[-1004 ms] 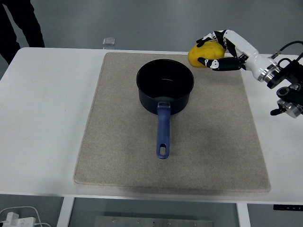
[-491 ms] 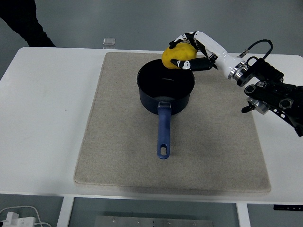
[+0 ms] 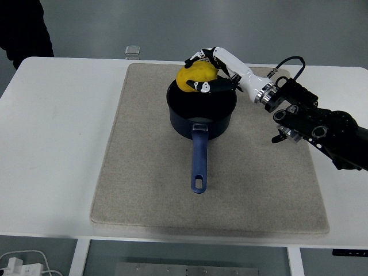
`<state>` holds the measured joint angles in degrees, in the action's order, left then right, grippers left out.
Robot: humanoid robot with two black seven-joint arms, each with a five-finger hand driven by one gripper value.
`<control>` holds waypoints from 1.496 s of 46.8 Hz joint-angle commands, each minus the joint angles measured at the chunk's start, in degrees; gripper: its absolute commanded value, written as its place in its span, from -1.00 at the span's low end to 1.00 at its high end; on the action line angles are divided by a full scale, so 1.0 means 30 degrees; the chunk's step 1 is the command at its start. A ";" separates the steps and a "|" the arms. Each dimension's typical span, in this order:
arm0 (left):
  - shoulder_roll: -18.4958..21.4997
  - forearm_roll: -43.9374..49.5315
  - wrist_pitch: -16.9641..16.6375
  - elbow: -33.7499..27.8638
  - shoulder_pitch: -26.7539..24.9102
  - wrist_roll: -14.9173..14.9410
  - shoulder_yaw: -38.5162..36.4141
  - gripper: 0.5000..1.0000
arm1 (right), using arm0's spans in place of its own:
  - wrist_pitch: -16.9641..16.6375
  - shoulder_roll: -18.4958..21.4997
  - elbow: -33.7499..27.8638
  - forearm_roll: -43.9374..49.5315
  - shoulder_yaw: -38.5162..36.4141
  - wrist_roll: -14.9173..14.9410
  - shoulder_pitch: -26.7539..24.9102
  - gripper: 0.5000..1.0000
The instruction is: Put the potato in the blue pot
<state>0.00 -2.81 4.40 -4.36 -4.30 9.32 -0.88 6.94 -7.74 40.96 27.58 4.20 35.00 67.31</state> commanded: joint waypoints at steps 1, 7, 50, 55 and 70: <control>0.0000 0.0000 -0.0002 -0.0040 -0.0002 0.0000 0.0001 0.99 | 0.0000 0.0059 -0.0029 0.0006 0.0006 0.0000 -0.0084 -1.00; 0.0000 0.0000 -0.0002 -0.0010 -0.0002 0.0000 0.0001 0.99 | 0.0000 0.0059 -0.0088 0.0036 0.0006 0.0000 -0.0289 -1.00; 0.0000 0.0000 -0.0002 0.0136 -0.0002 0.0000 0.0030 0.99 | 0.0059 0.0909 -0.1084 0.0153 -0.0053 0.0000 -0.1403 -1.00; 0.0000 0.0000 -0.0002 0.0165 -0.0002 0.0000 0.0030 0.99 | 0.0176 0.0909 -0.1084 0.0124 -0.0140 0.0000 -0.1403 -1.00; 0.0000 0.0000 -0.0003 0.0166 -0.0002 0.0000 0.0030 0.99 | 0.0176 0.1055 -0.1230 -0.0052 -0.0317 0.0000 -0.1432 -0.08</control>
<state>0.00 -2.81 4.32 -3.87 -4.31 9.32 -0.79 7.51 -4.57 37.58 27.54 3.30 35.00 63.03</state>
